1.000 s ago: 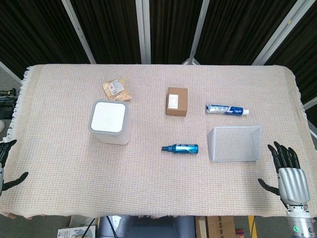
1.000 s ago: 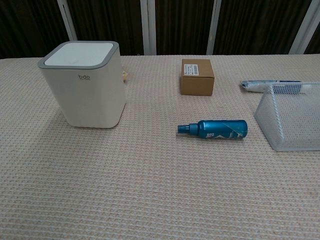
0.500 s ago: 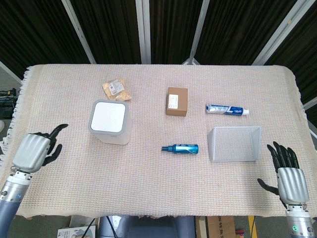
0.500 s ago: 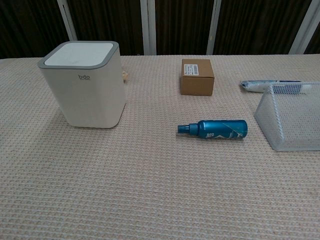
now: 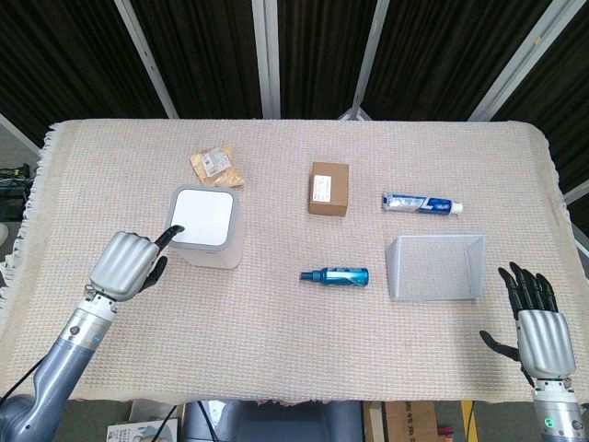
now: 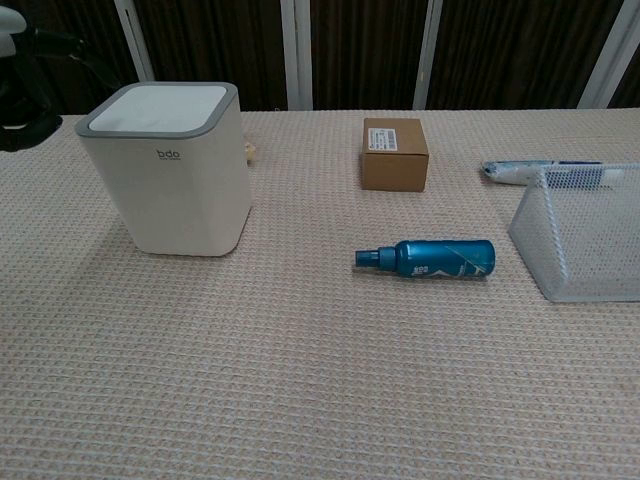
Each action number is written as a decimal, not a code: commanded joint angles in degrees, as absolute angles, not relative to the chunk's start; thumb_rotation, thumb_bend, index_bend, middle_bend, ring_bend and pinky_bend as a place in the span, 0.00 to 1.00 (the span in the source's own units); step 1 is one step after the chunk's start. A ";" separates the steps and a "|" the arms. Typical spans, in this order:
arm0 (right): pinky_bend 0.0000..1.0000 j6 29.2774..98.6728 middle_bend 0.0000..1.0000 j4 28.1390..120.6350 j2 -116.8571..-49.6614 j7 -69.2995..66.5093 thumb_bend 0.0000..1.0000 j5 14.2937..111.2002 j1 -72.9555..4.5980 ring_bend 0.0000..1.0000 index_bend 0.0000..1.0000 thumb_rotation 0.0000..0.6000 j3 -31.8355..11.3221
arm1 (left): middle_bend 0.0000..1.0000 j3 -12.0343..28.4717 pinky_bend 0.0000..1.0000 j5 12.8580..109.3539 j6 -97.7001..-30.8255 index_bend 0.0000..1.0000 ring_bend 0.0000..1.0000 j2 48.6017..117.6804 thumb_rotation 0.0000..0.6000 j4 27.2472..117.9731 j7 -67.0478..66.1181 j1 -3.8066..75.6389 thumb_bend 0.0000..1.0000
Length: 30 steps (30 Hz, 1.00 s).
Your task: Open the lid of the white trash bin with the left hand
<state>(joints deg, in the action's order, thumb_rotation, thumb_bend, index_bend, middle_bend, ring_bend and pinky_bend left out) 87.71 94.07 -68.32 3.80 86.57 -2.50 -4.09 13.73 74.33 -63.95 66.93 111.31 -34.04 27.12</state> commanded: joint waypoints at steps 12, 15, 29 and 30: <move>0.01 87.78 0.00 93.72 -68.56 3.67 0.14 86.30 -2.57 0.04 0.08 1.00 -4.37 | 0.88 12.22 0.71 67.36 -61.73 0.23 0.74 71.19 1.00 108.62 -39.89 32.30 0.72; 0.01 88.09 0.00 93.77 -68.57 3.65 0.14 86.51 -2.49 0.04 0.08 1.00 -4.37 | 0.88 11.40 0.71 67.79 -61.82 0.24 0.74 71.28 1.00 108.56 -39.70 32.47 0.72; 0.01 88.66 0.00 94.01 -68.61 3.83 0.14 86.73 -2.26 0.04 0.08 1.00 -4.37 | 0.88 7.66 0.71 71.25 -63.80 0.27 0.74 70.92 1.00 107.61 -41.36 32.31 0.71; 0.01 88.65 0.00 94.00 -68.63 3.86 0.14 86.69 -2.26 0.04 0.08 1.00 -4.39 | 0.87 7.90 0.71 71.42 -64.35 0.27 0.74 70.78 1.00 107.94 -41.30 32.27 0.70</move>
<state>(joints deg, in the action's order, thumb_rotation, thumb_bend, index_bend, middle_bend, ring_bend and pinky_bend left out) 88.66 94.01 -68.62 3.85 86.70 -2.26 -4.38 7.60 71.21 -63.64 71.00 107.49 -41.31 32.36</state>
